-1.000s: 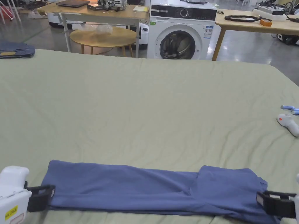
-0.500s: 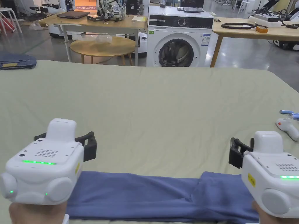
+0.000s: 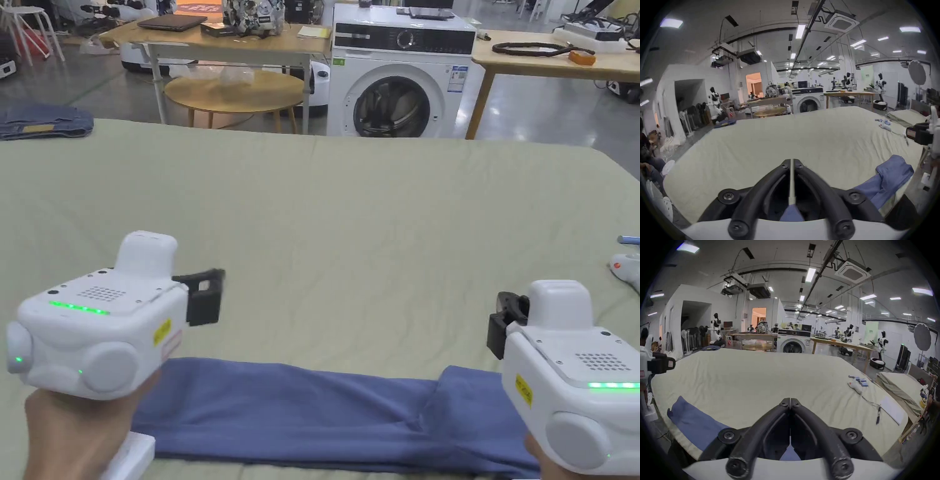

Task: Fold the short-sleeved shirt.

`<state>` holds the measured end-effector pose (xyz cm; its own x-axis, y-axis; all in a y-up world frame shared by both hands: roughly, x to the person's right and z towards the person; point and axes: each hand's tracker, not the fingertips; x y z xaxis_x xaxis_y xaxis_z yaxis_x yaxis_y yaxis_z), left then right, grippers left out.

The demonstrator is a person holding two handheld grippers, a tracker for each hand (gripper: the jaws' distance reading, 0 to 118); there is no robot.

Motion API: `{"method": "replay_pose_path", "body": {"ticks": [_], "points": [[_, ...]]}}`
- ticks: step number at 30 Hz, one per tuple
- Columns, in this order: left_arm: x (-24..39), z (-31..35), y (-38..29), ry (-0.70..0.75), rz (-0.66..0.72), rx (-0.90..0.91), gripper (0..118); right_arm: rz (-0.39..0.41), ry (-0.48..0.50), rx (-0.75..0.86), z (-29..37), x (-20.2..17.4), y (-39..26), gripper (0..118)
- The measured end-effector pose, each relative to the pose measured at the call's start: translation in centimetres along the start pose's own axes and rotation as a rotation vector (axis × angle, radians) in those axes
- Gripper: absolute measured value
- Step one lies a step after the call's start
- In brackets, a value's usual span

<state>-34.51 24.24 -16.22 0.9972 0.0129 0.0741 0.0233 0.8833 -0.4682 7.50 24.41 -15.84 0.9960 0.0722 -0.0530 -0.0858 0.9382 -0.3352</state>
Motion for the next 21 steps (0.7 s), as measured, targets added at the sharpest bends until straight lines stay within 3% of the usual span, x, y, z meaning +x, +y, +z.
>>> {"method": "replay_pose_path", "body": {"ticks": [1, 2, 3, 4, 6, 10, 12, 13, 19, 21], "points": [[-1.3, -0.4, -0.5, -0.014, 0.008, -0.058, 16, -0.001, 0.0, -0.001, 0.0, 0.1, 0.0, 0], [-3.1, -0.6, -1.9, -0.05, 0.046, -0.081, 53, -0.002, 0.004, -0.008, 0.0, 0.2, -0.1, 0], [-4.6, -0.4, -2.2, -0.037, 0.053, -0.1, 109, -0.003, 0.003, -0.012, 0.0, 0.2, -0.2, 0], [-6.4, -1.0, -3.3, -0.046, 0.063, -0.18, 118, -0.005, 0.003, -0.013, 0.0, 0.3, -0.3, 0], [-9.9, -2.0, -5.7, -0.02, 0.156, -0.287, 118, -0.011, 0.004, -0.026, -0.1, 0.3, -0.5, 0], [-15.1, -3.5, -10.3, -0.182, 0.412, -0.515, 118, -0.019, 0.026, -0.053, -0.8, -0.2, -1.0, 0], [-18.1, -4.7, -12.1, -0.167, 0.399, -0.478, 117, 0.024, 0.025, -0.072, -1.1, -0.7, -1.3, 0], [-19.2, -5.2, -12.9, -0.169, 0.465, -0.515, 116, 0.048, 0.021, -0.082, -1.3, -1.0, -1.4, 0], [-19.4, -5.1, -11.8, -0.508, 0.726, -0.442, 116, 0.043, 0.037, -0.103, -2.0, -1.5, -1.8, 0], [-18.5, -6.2, -12.3, -0.558, 0.698, -0.484, 112, 0.043, 0.047, -0.11, -2.1, -1.6, -1.8, 0]]}}
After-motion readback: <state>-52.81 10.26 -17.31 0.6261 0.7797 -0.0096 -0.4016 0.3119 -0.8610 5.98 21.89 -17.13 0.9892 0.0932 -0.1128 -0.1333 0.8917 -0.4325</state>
